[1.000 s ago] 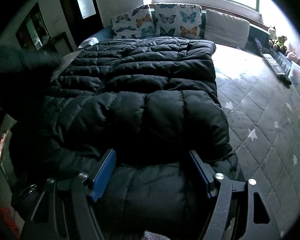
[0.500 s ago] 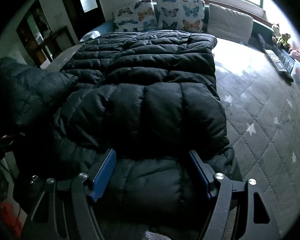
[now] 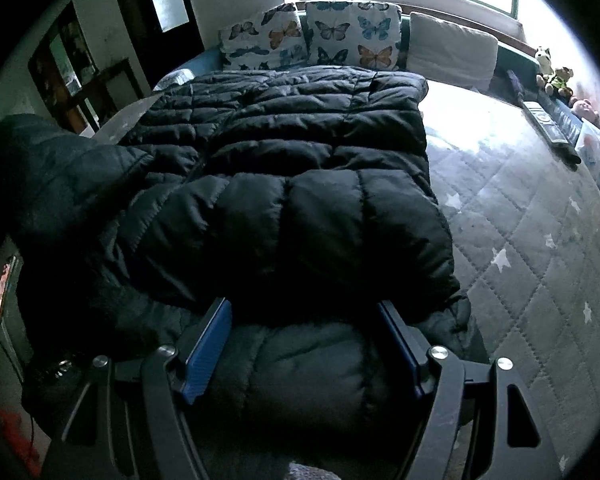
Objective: Fold large clothes
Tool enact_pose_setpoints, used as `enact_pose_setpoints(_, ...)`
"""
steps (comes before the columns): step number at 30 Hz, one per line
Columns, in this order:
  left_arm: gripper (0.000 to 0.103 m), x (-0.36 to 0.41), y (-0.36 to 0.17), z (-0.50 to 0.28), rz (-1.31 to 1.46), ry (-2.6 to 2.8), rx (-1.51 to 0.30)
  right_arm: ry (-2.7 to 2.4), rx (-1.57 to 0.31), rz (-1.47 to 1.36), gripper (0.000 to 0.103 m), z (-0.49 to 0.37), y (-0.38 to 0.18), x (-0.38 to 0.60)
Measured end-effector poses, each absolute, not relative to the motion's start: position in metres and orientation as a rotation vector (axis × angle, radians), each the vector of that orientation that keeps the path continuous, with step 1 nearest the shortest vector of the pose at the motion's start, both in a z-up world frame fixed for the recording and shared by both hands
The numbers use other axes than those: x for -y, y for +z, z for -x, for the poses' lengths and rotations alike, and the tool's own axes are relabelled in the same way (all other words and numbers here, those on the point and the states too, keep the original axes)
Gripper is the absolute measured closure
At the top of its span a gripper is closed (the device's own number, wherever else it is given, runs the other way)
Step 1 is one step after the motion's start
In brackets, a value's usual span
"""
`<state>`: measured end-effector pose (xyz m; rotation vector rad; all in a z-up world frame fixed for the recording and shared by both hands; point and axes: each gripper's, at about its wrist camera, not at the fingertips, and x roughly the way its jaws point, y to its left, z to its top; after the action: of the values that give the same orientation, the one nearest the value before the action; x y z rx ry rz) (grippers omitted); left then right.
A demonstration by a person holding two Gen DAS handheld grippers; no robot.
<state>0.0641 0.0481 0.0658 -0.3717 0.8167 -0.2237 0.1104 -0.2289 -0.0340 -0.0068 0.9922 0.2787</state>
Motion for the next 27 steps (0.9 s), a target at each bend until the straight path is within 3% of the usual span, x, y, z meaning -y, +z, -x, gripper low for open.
enact_pose_setpoints(7, 0.061, -0.028, 0.060, -0.107, 0.361, -0.377, -0.804, 0.279, -0.953, -0.019, 0.023, -0.104, -0.020, 0.238)
enact_pose_setpoints(18, 0.061, 0.106, 0.024, -0.138, 0.173, -0.649, -0.922, 0.263, -0.869, -0.062, 0.023, -0.094, 0.012, 0.258)
enact_pose_setpoints(22, 0.061, 0.103, 0.023, -0.131, 0.157, -0.652, -0.925, 0.316, -0.839, -0.102, 0.023, -0.096, 0.028, 0.265)
enact_pose_setpoints(27, 0.059, 0.044, 0.048, -0.132, 0.167, -0.514, -0.867, 0.323, -0.856, -0.144, 0.023, -0.119, 0.023, 0.271)
